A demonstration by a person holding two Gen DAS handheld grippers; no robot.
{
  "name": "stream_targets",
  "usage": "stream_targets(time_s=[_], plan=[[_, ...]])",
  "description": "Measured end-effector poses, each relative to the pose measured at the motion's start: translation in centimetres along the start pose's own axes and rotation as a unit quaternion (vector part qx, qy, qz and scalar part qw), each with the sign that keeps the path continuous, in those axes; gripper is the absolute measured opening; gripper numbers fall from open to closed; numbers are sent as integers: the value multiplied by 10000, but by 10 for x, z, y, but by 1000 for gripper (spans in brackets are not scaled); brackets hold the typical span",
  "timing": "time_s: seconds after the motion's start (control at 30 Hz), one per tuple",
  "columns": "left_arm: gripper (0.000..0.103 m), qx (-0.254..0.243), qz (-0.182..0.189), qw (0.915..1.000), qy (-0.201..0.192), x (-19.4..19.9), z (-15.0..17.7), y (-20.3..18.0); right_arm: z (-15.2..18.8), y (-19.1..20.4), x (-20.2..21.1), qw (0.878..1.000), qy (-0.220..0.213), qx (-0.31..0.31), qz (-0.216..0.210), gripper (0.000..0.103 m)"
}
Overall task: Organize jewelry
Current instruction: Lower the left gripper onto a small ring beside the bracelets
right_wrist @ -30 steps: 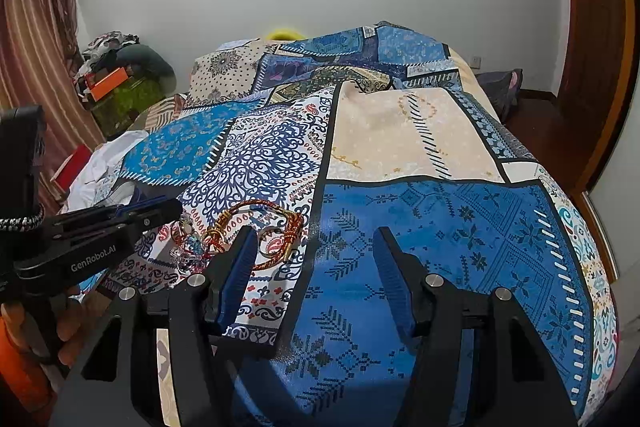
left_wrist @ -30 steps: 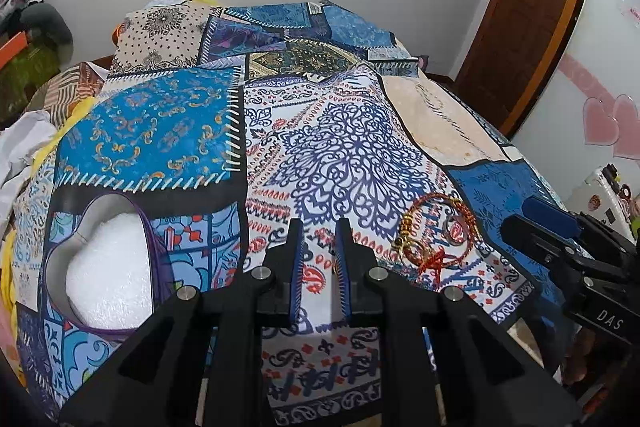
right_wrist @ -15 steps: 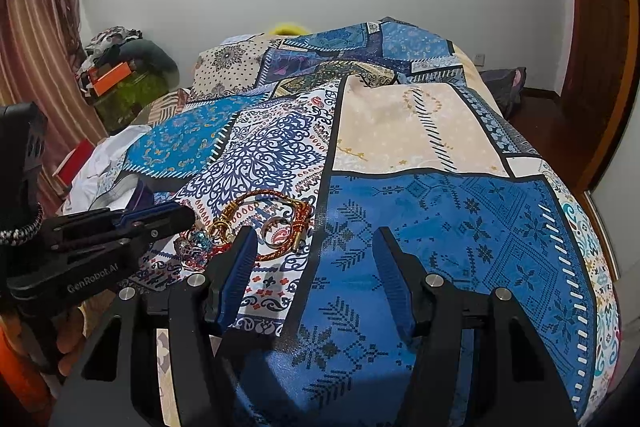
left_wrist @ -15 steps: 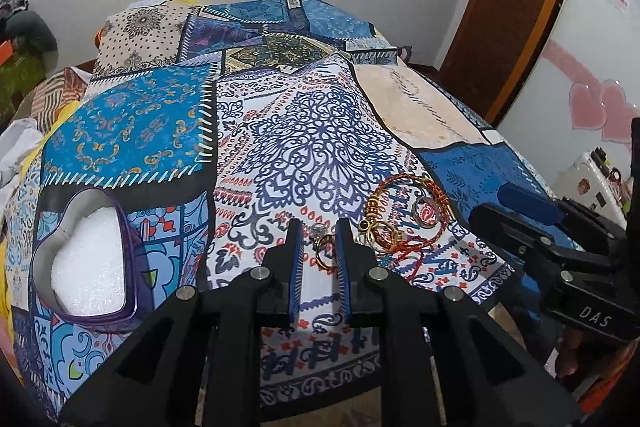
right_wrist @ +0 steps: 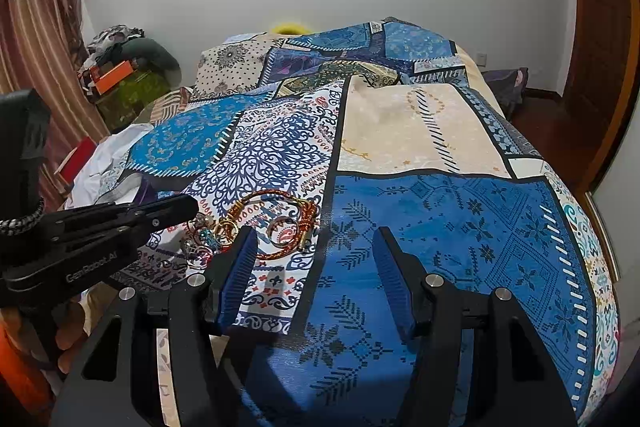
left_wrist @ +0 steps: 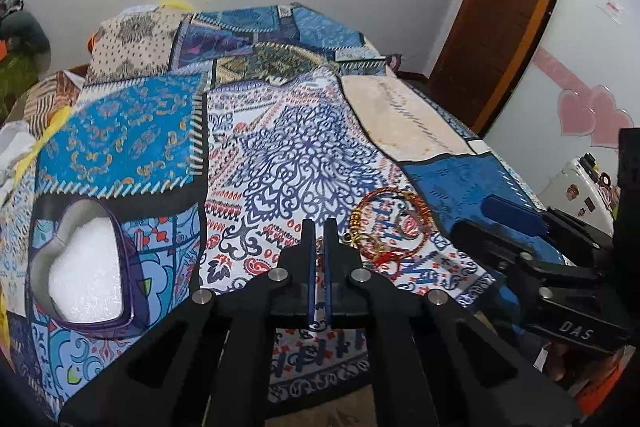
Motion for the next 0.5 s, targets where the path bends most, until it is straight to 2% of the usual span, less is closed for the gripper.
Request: stream_targets(time_s=[0.17, 0.5], plan=[[1, -52, -111, 9999, -121, 13, -1, 3, -3, 7, 2, 10000, -29, 79, -13, 56], [4, 37, -262, 9993, 252, 9, 17, 19, 1, 17, 2, 9998, 57, 171, -18, 56]])
Point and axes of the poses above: each gripper's, at about its wrist camera, not at the fingertips, and x roughly against the way its jaws point, y to its left, z to its underside, the point moved 7 cm from there along -x, roughly the way its jaws point, and after that the axes turned 7 degrees about -z, right-handed, at the moved point
